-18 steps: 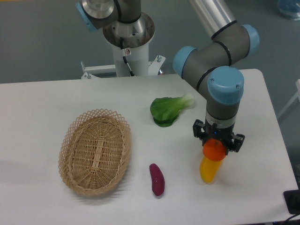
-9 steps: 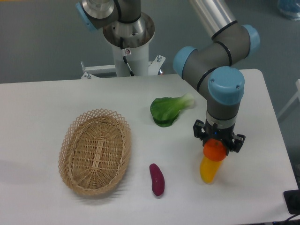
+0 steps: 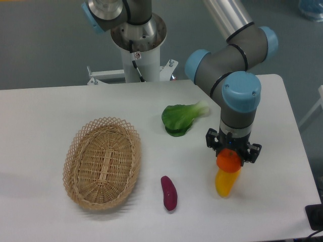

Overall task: Place the orange on the table
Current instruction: 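Carry the orange toward the bok choy and lower it, then set the orange on the table and open the gripper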

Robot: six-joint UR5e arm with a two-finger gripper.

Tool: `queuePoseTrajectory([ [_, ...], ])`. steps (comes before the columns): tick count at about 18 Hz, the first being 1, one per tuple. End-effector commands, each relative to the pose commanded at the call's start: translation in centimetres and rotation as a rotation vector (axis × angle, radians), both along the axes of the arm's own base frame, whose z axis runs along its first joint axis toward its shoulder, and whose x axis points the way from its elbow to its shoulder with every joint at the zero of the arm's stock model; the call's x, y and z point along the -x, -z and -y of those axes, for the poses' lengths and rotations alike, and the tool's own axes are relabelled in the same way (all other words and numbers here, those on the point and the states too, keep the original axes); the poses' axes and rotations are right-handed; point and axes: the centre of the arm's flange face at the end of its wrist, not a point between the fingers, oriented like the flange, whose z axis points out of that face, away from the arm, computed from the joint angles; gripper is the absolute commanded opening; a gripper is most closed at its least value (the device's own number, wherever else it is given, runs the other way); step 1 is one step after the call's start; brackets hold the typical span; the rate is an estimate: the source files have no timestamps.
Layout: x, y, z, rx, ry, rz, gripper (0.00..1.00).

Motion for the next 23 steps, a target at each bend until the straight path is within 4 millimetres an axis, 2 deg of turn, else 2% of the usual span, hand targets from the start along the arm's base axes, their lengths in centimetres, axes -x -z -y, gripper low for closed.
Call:
queuePoseTrajectory([
  [5,-2.3,1.8,1.8,0.017,0.008,0.024,0.65],
  [8,-3.5,3.8,2.9,0.009,0.020,0.008,0.67],
  [11,-4.2,5.0,4.4,0.040,0.122,0.021,0.67],
  [13,-5.0,6.2,6.0,0.067,0.195,0.046,0.67],
  [18,-4.9,7.1,8.4,0.089,0.272,0.067,0.67],
  [23,-5.6,8.2,8.7,0.086,0.283,0.063,0.69],
])
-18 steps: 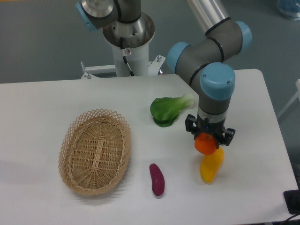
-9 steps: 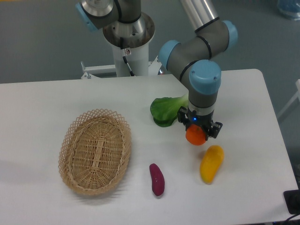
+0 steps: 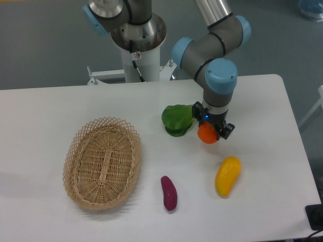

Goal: Place the orange on the table

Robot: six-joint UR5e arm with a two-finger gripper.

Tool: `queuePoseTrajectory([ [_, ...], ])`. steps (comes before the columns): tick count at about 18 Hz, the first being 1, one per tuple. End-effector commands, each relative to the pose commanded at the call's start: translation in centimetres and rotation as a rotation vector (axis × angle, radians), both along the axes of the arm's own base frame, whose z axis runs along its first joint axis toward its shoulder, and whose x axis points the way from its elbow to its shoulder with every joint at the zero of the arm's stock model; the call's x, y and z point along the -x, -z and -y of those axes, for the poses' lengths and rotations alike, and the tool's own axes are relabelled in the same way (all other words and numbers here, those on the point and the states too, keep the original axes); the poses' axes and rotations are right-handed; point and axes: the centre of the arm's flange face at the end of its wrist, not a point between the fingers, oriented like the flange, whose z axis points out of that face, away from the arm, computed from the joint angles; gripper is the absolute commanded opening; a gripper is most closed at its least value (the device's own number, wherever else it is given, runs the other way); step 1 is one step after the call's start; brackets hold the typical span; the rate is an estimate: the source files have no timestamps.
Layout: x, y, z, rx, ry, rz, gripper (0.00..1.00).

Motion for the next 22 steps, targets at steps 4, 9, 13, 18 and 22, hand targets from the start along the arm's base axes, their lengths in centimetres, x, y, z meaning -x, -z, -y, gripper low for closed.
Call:
queuePoseTrajectory([
  [4,-0.3,0.8,0.1,-0.008,0.000,-0.008,0.77],
  [9,-0.2,0.9,0.1,-0.007,0.000,-0.010,0.96],
  [13,-0.1,0.6,0.0,-0.015,-0.007,-0.015,1.00],
  [18,0.6,-1.1,-1.0,-0.084,-0.047,-0.021,1.00],
  [22,2.1,-3.1,-1.9,-0.112,-0.093,-0.057,1.00],
])
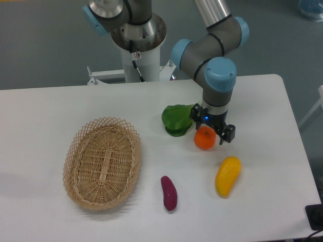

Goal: Place the orange on the table

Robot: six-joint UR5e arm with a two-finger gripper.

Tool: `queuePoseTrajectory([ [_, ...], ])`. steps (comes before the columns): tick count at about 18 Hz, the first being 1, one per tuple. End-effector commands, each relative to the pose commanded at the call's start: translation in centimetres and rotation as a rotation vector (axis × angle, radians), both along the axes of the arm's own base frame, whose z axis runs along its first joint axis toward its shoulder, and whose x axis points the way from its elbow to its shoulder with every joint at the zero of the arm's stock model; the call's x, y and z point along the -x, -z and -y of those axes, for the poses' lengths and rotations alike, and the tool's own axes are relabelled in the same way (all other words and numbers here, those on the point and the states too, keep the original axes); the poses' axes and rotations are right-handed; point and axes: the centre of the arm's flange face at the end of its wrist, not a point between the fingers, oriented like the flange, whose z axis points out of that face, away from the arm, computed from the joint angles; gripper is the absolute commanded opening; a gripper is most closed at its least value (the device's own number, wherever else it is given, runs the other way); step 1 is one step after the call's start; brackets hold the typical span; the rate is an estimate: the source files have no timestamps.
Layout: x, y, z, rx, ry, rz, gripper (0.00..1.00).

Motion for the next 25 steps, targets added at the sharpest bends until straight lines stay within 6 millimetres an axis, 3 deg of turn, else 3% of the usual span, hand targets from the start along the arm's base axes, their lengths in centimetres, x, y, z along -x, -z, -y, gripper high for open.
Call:
queuePoseTrajectory([
  [16,5.2,-5.8,-3.0,0.036,-0.015,0.033,1.00],
  [25,5.4,-6.0,-3.3,0.040,-0.007,0.032,1.00],
])
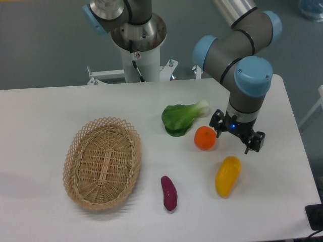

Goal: Place the orange on the table

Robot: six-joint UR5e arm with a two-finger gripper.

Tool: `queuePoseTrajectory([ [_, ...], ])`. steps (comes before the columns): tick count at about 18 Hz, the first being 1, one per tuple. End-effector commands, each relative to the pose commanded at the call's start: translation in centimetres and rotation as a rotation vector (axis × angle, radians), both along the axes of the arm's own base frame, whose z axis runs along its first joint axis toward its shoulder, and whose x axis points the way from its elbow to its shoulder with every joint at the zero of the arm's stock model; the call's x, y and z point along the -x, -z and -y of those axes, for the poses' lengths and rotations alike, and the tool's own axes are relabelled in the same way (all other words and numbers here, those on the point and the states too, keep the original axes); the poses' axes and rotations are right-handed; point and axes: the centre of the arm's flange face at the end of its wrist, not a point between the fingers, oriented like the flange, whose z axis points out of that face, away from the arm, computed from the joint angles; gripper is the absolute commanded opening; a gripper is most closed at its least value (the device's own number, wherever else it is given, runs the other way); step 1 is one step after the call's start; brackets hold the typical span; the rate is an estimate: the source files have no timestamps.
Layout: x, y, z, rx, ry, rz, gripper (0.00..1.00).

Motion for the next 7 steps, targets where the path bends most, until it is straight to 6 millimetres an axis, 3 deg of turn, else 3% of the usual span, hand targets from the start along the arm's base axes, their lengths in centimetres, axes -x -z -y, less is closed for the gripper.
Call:
queuePoseTrajectory([
  [7,-0.16,0.27,0.10,0.002,-0.002,0.001,1.00],
])
